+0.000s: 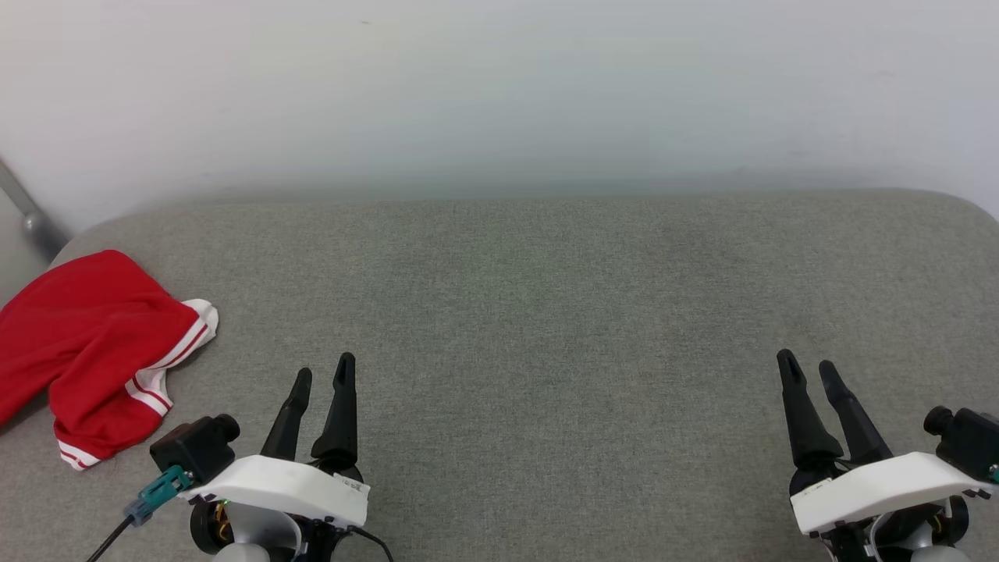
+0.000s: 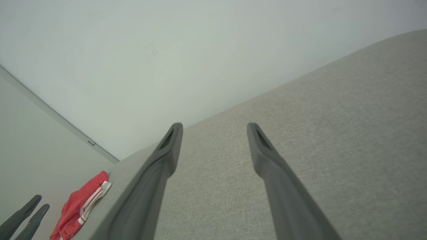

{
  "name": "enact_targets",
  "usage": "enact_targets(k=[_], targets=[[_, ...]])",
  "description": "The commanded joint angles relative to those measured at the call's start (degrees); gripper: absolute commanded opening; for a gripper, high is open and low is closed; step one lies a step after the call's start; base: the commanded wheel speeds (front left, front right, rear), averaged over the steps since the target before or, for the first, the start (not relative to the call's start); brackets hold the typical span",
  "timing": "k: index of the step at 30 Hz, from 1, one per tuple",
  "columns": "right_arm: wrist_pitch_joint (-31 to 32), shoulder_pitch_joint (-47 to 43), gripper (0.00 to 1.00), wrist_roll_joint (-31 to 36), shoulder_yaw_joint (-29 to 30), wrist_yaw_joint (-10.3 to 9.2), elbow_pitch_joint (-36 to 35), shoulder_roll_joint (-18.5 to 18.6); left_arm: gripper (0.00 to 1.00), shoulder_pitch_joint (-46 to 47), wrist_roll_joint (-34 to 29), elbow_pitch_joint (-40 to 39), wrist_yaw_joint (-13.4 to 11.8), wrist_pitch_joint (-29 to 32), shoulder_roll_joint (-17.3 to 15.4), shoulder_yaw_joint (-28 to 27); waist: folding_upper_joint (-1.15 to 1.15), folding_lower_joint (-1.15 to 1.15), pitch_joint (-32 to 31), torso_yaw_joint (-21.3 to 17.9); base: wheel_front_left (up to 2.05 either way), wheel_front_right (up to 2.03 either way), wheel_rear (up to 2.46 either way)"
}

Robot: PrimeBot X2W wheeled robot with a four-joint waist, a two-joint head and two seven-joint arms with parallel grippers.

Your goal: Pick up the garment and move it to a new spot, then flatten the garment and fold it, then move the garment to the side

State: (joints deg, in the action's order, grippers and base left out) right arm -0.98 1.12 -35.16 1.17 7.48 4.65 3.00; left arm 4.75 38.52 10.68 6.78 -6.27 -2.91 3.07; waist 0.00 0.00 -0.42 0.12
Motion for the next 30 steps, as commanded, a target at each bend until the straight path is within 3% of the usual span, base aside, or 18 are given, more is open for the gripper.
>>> enact_targets(k=[1,30], targets=[[-0.08,-0.08,1.0,2.01,0.06,0.02,-1.02,-0.03,1.0,1.35,-1.85,-0.43,-0.25,-0.59,-0.4,0.14,0.0,0.0,0.0,0.01,0.0,0.0,0.0],[-1.65,-1.16,1.0,17.52,0.28,0.01,-2.53,-0.13,1.0,2.25,-19.36,1.52,-1.63,-4.68,-1.3,2.56,0.0,0.0,-0.27,0.5,0.0,0.0,0.0]])
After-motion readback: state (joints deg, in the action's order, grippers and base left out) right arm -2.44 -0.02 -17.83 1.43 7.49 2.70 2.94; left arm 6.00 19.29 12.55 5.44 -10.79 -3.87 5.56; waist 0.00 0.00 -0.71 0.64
